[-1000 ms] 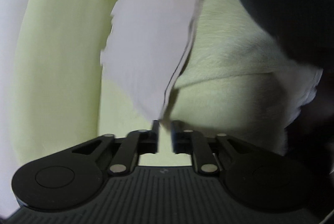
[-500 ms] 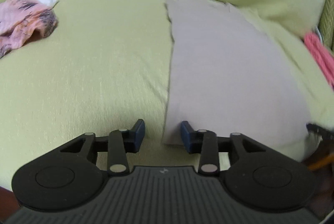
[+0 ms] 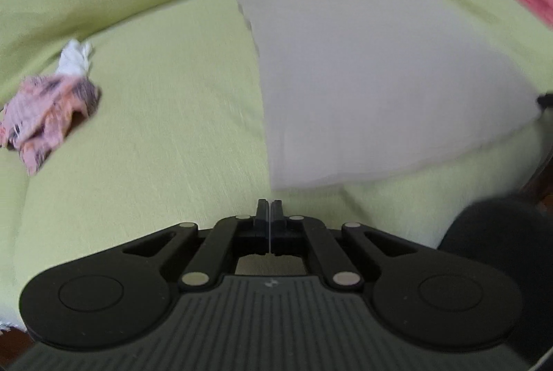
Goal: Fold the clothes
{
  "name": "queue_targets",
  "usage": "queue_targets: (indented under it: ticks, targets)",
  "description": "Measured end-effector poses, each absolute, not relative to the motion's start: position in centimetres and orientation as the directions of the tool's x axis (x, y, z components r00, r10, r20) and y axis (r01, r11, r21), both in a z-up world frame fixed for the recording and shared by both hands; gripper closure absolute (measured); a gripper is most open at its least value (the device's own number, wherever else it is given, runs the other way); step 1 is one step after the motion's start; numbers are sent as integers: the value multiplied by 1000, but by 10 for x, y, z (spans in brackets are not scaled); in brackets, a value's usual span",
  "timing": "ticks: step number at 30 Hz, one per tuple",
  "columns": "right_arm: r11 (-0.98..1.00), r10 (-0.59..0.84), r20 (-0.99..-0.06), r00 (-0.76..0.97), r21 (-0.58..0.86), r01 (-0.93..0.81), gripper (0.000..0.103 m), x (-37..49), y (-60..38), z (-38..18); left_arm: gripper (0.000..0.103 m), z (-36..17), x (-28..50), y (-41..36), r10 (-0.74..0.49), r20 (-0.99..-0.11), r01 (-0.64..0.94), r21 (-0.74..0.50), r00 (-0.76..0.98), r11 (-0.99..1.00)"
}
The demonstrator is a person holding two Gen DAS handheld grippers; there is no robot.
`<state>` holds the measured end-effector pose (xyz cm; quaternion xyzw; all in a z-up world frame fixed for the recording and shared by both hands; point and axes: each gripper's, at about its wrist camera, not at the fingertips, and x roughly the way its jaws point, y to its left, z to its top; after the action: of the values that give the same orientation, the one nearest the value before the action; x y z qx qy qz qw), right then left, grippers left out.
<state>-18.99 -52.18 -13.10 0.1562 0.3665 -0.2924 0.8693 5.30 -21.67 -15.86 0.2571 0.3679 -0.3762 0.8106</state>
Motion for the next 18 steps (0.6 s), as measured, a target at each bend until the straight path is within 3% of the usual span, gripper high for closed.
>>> queue_targets:
  ticks: [5, 10, 18]
  targets:
    - [825, -270, -707, 653, 180, 535, 74, -170, -535, -122, 100, -136, 73, -250, -500, -723, 823, 167, 476, 542]
    - [851, -231, -715, 659, 181, 494, 76, -146, -552, -124, 99, -165, 97, -311, -500, -766, 869, 152, 405, 471]
    - [756, 57, -609, 791, 544, 364, 80, -80, -669, -110, 94, -185, 105, -419, -591, -753, 924, 58, 290, 378]
